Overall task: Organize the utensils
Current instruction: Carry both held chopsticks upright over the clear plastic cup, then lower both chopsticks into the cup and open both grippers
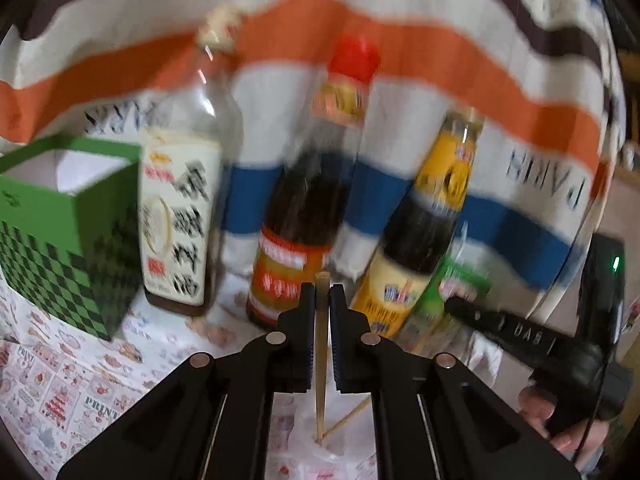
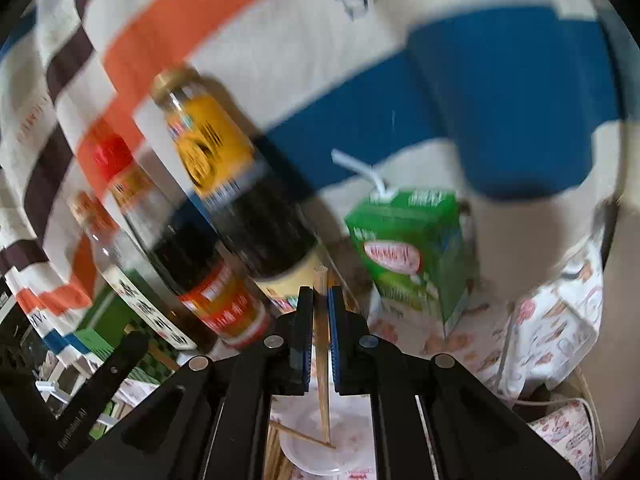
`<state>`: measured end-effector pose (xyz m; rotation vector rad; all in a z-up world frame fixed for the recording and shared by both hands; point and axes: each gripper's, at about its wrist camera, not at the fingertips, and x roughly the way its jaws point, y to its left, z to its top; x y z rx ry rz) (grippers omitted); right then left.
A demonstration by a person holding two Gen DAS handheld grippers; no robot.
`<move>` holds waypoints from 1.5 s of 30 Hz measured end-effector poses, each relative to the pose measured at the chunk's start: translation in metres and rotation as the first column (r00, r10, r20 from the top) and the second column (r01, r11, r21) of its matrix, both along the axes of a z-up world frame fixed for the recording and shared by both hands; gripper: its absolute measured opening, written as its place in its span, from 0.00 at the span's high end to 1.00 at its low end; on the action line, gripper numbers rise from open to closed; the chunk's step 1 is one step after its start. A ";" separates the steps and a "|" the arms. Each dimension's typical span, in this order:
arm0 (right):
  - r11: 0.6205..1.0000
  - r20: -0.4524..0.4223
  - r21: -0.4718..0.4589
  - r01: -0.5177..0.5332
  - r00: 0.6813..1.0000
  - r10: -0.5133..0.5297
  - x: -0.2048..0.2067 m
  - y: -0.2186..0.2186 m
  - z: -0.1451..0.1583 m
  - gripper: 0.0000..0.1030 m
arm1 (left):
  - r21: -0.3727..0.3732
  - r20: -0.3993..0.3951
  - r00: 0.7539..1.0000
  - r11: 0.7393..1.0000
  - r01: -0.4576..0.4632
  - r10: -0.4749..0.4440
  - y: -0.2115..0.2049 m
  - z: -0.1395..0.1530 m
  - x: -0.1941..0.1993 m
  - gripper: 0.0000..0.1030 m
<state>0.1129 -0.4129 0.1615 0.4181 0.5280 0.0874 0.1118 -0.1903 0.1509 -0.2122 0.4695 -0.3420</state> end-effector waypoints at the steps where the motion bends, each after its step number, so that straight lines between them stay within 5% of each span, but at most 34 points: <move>1: 1.000 -0.020 -0.010 0.010 1.000 -0.011 0.002 0.000 -0.002 0.92 | 0.016 -0.018 1.000 1.000 0.006 -0.006 -0.006 -0.005 0.003 0.94; 9: 1.000 -0.090 0.029 0.002 0.996 0.000 0.010 -0.010 -0.015 0.92 | 0.110 -0.061 0.998 0.994 -0.019 0.026 -0.027 -0.018 0.033 0.94; 13: 0.998 -0.116 0.053 -0.015 0.993 0.021 0.016 -0.011 -0.021 0.92 | 0.021 -0.143 0.990 1.000 0.005 -0.002 -0.016 -0.020 0.050 0.94; 18: 0.997 -0.121 0.068 -0.029 0.992 0.037 0.013 -0.018 -0.023 0.92 | -0.005 -0.128 0.992 1.000 0.013 -0.013 -0.009 -0.022 0.048 0.92; 22: 0.996 -0.093 0.047 -0.073 0.993 0.077 0.006 -0.012 -0.015 0.88 | 0.083 -0.041 0.998 0.995 -0.046 0.049 -0.002 -0.016 0.031 0.71; 24: 0.998 -0.078 0.004 -0.059 0.995 0.059 0.002 -0.005 -0.009 0.66 | 0.127 -0.042 0.998 0.991 -0.049 0.055 0.000 -0.013 0.027 0.70; 26: 0.996 -0.058 -0.085 -0.013 0.998 0.008 -0.006 0.007 0.000 0.55 | 0.140 -0.062 0.993 0.986 -0.091 0.101 0.008 -0.009 0.020 0.69; 28: 0.988 -0.018 -0.155 0.012 1.000 -0.015 -0.014 0.019 0.010 0.54 | 0.113 -0.016 0.995 0.989 -0.094 0.097 0.017 0.001 0.006 0.59; 32: 0.990 0.043 -0.134 -0.048 0.998 0.054 -0.031 0.034 0.027 0.50 | 0.188 0.086 0.986 0.969 -0.159 0.145 0.026 0.019 -0.020 0.47; 38: 0.977 0.103 -0.199 -0.076 0.990 0.098 -0.055 0.066 0.044 0.45 | 0.233 0.127 0.973 0.948 -0.216 0.190 0.049 0.029 -0.047 0.41; 45: 0.977 0.103 -0.185 -0.102 0.987 0.123 -0.061 0.085 0.052 0.45 | 0.198 0.196 0.934 0.921 -0.335 0.298 0.102 0.047 -0.073 0.21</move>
